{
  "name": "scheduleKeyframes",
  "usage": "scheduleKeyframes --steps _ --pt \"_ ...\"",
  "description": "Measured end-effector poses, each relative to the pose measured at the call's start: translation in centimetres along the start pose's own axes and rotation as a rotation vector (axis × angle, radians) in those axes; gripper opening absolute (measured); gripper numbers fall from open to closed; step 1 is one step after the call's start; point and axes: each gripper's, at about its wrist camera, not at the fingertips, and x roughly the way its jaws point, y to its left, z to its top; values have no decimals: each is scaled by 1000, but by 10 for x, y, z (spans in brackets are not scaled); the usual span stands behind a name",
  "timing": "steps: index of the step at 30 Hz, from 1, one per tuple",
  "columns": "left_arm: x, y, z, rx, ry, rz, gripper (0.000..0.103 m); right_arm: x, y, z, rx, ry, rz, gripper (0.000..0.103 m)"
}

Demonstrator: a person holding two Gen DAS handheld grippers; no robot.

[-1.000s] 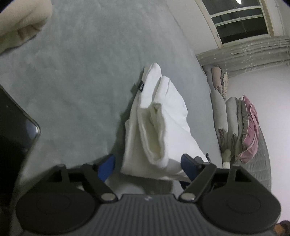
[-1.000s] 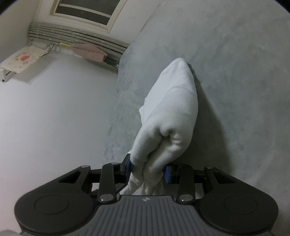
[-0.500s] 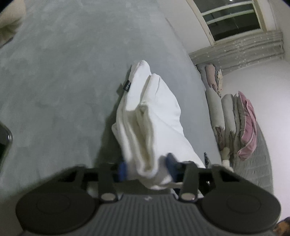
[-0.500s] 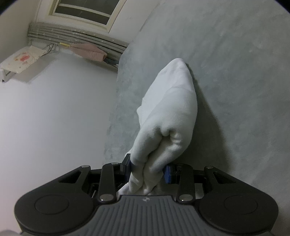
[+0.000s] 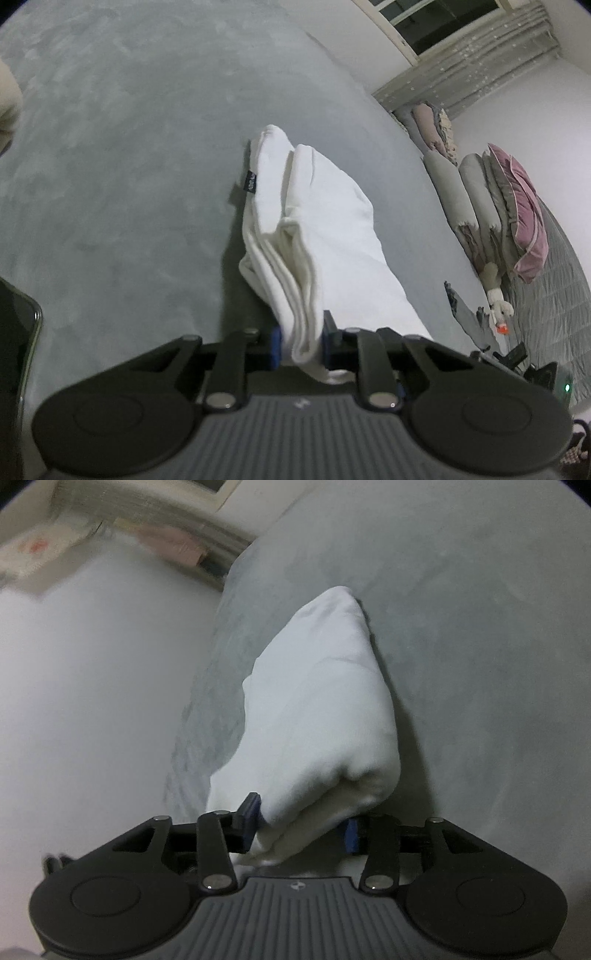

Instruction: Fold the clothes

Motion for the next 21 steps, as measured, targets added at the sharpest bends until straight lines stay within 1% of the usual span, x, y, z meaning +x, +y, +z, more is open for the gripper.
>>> scheduleKeyframes --steps 1,2,3,4,6,8,10,11,12,15,17,21 --pt "-1 1 0 0 0 3 17 -1 1 2 -26 11 -8 51" --pt "-2 1 0 1 0 6 17 -3 2 3 -55 25 -18 57" --pt "-2 2 0 5 2 10 17 -6 2 5 -99 55 -33 61" --pt "-3 4 -1 10 4 15 17 -7 3 7 -146 90 -45 64" --pt "-5 5 -3 24 5 21 17 -12 0 13 -190 133 -34 64" --pt "-10 10 -6 36 11 24 17 -20 -6 22 -187 99 -47 68" --pt "-13 14 -8 42 17 28 16 -32 -14 29 -188 46 -64 68" --pt "-13 14 -8 48 21 33 16 -34 -17 35 -183 14 -55 69" --pt "-13 16 -9 52 26 38 16 -33 -22 41 -172 2 -38 69" --pt "-11 15 -10 72 41 60 17 -13 -30 55 -163 59 -22 69" --pt "-11 14 -13 84 47 72 17 -3 -33 63 -166 43 -12 69" --pt "-13 15 -17 107 57 86 17 18 -36 79 -188 41 33 69"
